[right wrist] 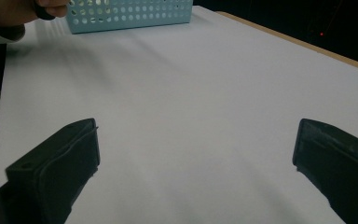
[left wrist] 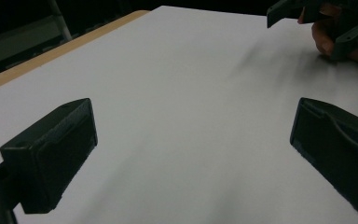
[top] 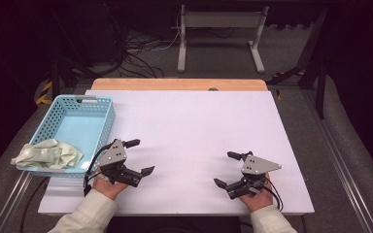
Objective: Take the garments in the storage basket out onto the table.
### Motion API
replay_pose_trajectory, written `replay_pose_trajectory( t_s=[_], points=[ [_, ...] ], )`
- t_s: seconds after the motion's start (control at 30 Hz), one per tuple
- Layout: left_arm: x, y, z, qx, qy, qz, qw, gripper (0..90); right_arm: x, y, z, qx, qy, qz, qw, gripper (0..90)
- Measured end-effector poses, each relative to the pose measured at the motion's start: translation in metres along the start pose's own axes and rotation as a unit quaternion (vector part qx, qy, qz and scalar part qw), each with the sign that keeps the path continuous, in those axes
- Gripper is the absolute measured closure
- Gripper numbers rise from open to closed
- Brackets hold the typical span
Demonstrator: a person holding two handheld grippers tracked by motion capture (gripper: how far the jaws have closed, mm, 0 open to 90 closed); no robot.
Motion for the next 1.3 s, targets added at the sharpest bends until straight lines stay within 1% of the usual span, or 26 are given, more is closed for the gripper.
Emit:
replay_pose_trajectory(
  t_s=[0.1, 0.27, 0.3, 0.37, 0.4, 0.57, 0.67, 0.8, 0.9, 0.93, 1.3],
  points=[
    [0.001, 0.001, -0.003, -0.004, -0.001, 0.005, 1.0, 1.5, 0.0, 0.0, 0.0, 0.0, 0.0, 0.0, 1.0, 1.0],
    [0.002, 0.007, -0.013, -0.018, -0.018, 0.004, 0.9997, 1.7, 0.0, 0.0, 0.0, 0.0, -0.002, -0.003, 1.0, 1.1],
    [0.002, 0.009, -0.016, -0.022, -0.015, 0.004, 0.9996, 1.7, 0.0, 0.0, 0.0, 0.0, -0.002, -0.003, 1.0, 1.2],
    [0.0, 0.012, -0.02, -0.027, -0.019, 0.003, 0.9995, 1.9, 0.0, 0.0, 0.0, 0.0, -0.003, -0.003, 1.0, 1.2],
    [-0.001, 0.014, -0.022, -0.028, -0.017, 0.002, 0.9994, 2.0, 0.0, 0.0, 0.0, 0.0, -0.003, -0.004, 1.0, 1.2],
    [-0.006, 0.022, -0.028, -0.031, -0.013, -0.006, 0.9994, 2.1, 0.0, 0.0, 0.0, -0.001, -0.003, -0.004, 1.0, 1.2],
    [-0.009, 0.027, -0.032, -0.032, -0.015, -0.009, 0.9993, 2.1, 0.0, 0.0, 0.0, 0.0, -0.002, -0.004, 1.0, 1.2],
    [-0.011, 0.031, -0.036, -0.029, -0.011, -0.012, 0.9994, 2.1, 0.0, 0.0, 0.0, 0.0, -0.002, -0.004, 1.0, 1.2],
    [-0.012, 0.033, -0.038, -0.029, -0.01, -0.012, 0.9995, 2.1, 0.0, 0.0, 0.0, 0.0, -0.001, -0.005, 1.0, 1.2],
    [-0.013, 0.034, -0.038, -0.029, -0.012, -0.013, 0.9994, 2.1, 0.0, 0.0, 0.0, 0.0, -0.002, -0.005, 1.0, 1.2],
    [-0.018, 0.043, -0.046, -0.027, -0.007, -0.016, 0.9995, 2.2, 0.0, -0.001, 0.0, 0.0, -0.003, -0.008, 1.0, 1.6]
  ],
)
Point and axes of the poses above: each handheld gripper's, and its own axes: y roughly backward along the jaws, z roughly out of its underside, x roughly to its right, the point moved 1 cm from there along -y, roughly forward along the jaws, and after that the axes turned 15 degrees about y, right-handed, at the moved point
